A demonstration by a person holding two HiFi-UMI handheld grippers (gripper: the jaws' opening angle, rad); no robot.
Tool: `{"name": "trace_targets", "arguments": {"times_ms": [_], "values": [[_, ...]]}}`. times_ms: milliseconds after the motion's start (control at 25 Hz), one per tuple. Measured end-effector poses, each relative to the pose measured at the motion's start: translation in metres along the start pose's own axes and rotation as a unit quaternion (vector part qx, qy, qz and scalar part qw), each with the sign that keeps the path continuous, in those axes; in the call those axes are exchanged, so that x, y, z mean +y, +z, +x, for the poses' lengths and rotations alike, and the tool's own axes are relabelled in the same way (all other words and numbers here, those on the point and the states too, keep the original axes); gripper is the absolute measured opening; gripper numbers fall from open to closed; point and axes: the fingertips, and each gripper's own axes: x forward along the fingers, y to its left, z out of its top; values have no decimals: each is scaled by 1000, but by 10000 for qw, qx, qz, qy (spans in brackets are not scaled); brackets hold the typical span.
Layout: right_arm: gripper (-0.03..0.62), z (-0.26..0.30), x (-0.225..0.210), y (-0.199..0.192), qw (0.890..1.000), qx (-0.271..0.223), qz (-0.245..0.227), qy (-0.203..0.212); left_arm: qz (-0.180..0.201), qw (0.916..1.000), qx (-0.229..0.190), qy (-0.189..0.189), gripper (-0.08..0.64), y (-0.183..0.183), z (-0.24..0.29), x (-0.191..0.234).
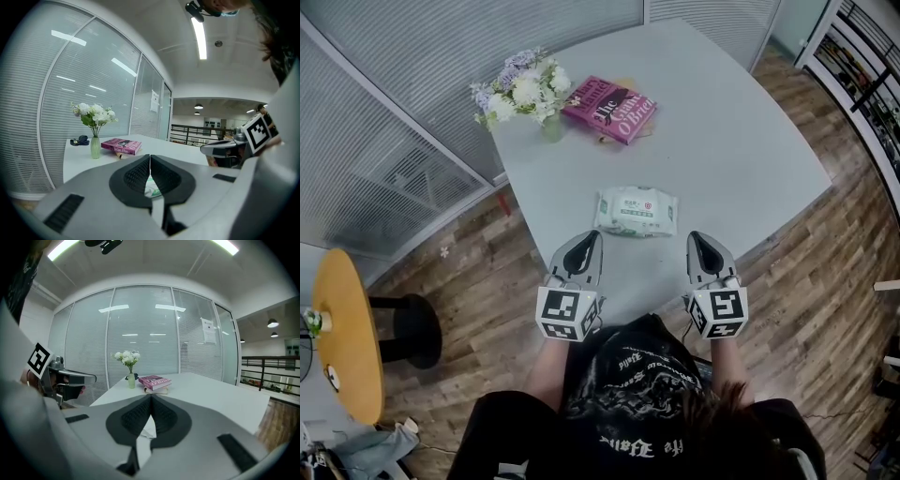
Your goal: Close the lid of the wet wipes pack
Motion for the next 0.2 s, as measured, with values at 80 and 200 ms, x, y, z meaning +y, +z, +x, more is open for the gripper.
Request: {"name": "trace_targets", "arguments": {"times_ms": [80, 200], "values": [[-2, 0, 0, -3, 10000, 19, 58, -19, 0, 10000, -1, 0, 8, -1, 0, 1], [-2, 0, -2, -6, 9999, 43, 72, -94, -8, 10000, -1, 18, 8, -2, -1, 4]]}}
